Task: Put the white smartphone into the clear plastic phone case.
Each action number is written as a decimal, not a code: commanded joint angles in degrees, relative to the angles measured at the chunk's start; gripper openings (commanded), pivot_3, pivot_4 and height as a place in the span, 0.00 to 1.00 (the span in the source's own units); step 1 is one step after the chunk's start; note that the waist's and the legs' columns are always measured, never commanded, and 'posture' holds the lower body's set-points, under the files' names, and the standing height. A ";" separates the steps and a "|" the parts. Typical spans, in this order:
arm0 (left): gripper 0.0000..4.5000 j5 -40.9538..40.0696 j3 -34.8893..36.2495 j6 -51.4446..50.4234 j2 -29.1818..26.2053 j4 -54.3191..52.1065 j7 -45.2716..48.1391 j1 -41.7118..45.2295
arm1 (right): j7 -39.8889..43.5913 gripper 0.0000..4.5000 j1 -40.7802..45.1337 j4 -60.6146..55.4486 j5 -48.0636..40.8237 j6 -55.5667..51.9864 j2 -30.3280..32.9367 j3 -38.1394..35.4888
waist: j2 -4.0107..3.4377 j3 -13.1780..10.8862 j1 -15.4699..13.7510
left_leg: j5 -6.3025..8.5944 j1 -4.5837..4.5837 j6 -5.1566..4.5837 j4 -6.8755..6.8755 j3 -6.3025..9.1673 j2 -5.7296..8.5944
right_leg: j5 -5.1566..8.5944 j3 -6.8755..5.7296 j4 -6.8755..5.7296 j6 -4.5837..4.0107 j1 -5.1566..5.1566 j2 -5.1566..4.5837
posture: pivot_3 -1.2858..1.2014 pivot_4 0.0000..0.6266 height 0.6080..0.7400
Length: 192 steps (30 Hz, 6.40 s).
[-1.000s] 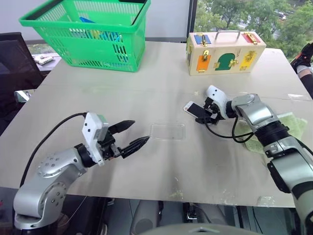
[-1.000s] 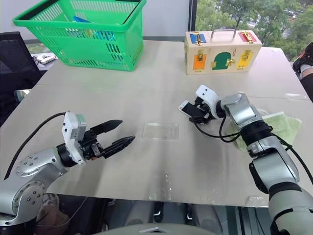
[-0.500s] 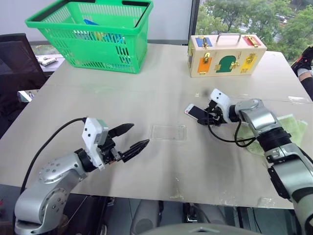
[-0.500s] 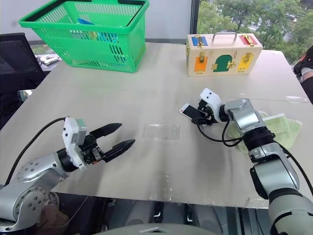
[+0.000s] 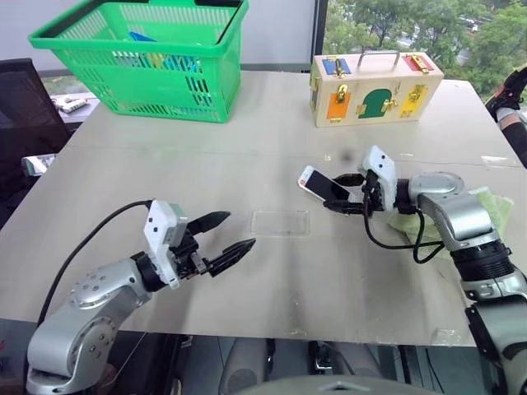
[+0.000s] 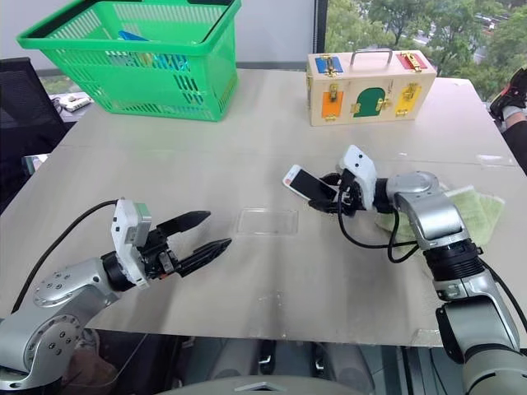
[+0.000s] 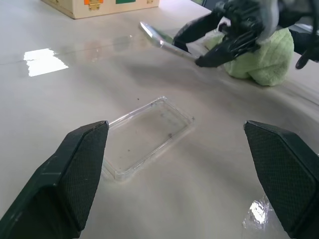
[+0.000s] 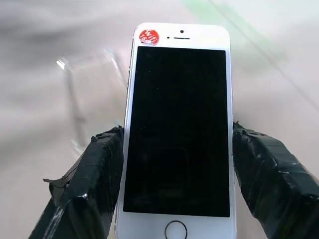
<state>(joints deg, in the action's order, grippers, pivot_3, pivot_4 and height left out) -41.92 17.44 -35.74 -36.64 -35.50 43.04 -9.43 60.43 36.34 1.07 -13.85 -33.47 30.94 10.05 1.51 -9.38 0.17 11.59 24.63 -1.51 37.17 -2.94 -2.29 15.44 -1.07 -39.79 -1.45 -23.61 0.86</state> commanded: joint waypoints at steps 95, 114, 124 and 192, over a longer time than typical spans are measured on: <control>1.00 1.86 2.55 12.08 -2.03 3.10 8.82 -7.52 | 14.75 0.99 26.80 53.52 20.68 24.06 -13.38 13.18 | -0.31 -0.29 0.81 | 0.00 -0.21 0.01 -0.21 -0.20 -0.05 | -0.07 0.16 -0.02 -0.17 -0.07 -0.03 | 0.52 0.24 1.00; 1.00 2.01 2.48 12.92 -2.48 3.86 9.92 -8.27 | 8.42 0.38 1.36 4.16 18.96 13.05 6.13 3.66 | -0.38 -0.32 -0.90 | 0.01 0.06 0.00 -0.37 -0.41 -0.04 | -0.01 0.22 0.30 -0.08 -0.24 -0.17 | 0.52 0.24 1.00; 1.00 0.69 -0.04 9.23 -8.05 9.21 15.07 0.43 | 0.42 0.01 -16.28 -26.78 10.21 -12.43 7.09 -3.63 | -0.33 -0.30 0.26 | 0.01 -0.09 0.02 -0.67 -0.47 -0.10 | 0.01 0.20 0.41 -0.02 -0.24 -0.12 | 0.52 0.24 1.00; 1.00 3.27 -1.36 12.14 -3.32 7.83 12.21 -1.85 | 16.81 0.66 -0.31 -8.10 11.66 13.43 7.05 12.29 | -0.04 -0.39 -0.80 | 0.00 -0.69 0.01 -0.50 -0.72 -0.09 | 0.03 0.30 0.11 -0.08 0.23 -0.30 | 0.52 0.24 1.00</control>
<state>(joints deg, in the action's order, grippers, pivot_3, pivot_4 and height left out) -38.60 15.64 -24.81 -40.02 -27.47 55.18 -11.65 78.09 35.97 -1.88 1.17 -16.29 37.73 26.04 1.47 -9.78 -0.63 11.59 23.94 -1.51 36.65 -3.66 -2.39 15.47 -0.76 -39.70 -1.53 -23.40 0.56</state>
